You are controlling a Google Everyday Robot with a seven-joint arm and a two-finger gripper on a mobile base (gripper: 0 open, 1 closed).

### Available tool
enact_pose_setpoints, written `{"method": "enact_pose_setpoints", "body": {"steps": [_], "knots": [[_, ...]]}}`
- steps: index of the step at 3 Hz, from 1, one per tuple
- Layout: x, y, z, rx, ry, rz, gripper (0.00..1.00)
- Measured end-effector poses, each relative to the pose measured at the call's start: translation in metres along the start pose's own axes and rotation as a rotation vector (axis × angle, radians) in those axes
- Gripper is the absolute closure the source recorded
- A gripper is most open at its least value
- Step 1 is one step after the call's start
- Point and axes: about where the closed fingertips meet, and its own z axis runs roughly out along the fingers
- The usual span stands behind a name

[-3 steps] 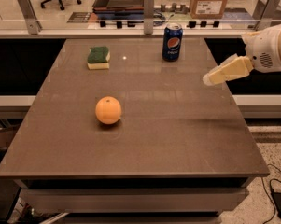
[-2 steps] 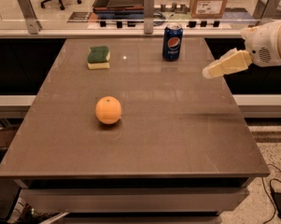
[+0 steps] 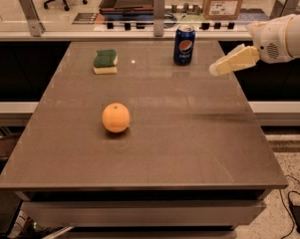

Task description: Move pepsi can near orange

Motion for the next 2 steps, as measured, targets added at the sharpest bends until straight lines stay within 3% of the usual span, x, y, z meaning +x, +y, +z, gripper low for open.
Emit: {"method": "enact_pose_setpoints", "body": {"steps": [2], "knots": [[-0.013, -0.012, 0.054, -0.020, -0.116, 0.032, 0.00]]}}
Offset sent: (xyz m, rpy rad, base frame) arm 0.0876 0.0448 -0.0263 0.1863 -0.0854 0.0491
